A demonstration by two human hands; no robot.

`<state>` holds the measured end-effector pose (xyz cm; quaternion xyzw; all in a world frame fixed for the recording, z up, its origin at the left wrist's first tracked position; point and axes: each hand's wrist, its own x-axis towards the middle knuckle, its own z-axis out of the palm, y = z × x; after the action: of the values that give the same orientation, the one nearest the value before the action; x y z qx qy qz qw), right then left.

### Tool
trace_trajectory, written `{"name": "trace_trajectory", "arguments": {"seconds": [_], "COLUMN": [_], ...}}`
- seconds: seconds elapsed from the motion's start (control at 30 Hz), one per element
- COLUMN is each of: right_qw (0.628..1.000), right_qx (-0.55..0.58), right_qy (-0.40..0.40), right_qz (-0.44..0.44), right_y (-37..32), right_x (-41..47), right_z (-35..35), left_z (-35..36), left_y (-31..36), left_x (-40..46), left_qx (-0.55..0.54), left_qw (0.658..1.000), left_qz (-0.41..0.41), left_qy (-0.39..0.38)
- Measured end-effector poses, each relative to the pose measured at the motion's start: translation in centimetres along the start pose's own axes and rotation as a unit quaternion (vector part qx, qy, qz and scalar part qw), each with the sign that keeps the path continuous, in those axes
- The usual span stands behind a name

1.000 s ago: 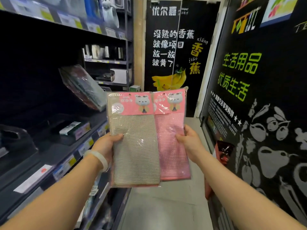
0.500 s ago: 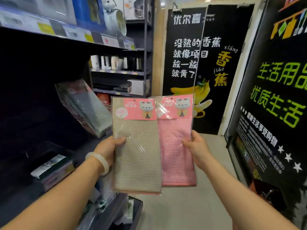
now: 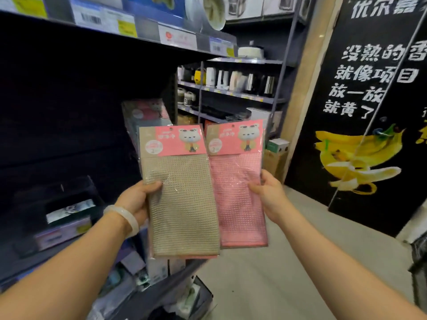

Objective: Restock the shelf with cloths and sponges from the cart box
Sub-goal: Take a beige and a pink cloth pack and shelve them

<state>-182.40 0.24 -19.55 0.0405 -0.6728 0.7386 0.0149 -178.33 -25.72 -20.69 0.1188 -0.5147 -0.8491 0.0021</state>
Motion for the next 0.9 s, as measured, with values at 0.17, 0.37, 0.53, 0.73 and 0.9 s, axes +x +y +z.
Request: {"name": "trace_trajectory", "arguments": {"seconds": [0.17,0.37,0.53,0.73,0.9], "right_qw": [0.996,0.989,0.981,0.975,0.963], "right_qx": [0.029,0.017,0.013,0.003,0.006], "right_qy": [-0.081,-0.145,-0.190,-0.210,-0.263], "right_qz": [0.017,0.019,-0.020,-0.079,-0.059], "right_y": [1.7,1.6,-1.1,-2.6,-1.6], "right_x": [4.9,11.9,19.5,26.7,30.1], "right_z": [3.4,8.5,12.7,17.2,19.6], "left_z": [-2.1,-5.7,-7.7,-8.9,-9.3], "left_y": [2.0,6.0,9.2,11.1,11.5], "left_x": [1.9,4.9,8.0,10.8,12.0], "left_qx": [0.004,-0.003,-0.032,-0.039,-0.035], "left_qw": [0.996,0.982,0.972,0.972,0.971], "left_qz": [0.044,0.099,0.137,0.150,0.137], "left_qy": [0.083,0.160,0.186,0.176,0.191]}}
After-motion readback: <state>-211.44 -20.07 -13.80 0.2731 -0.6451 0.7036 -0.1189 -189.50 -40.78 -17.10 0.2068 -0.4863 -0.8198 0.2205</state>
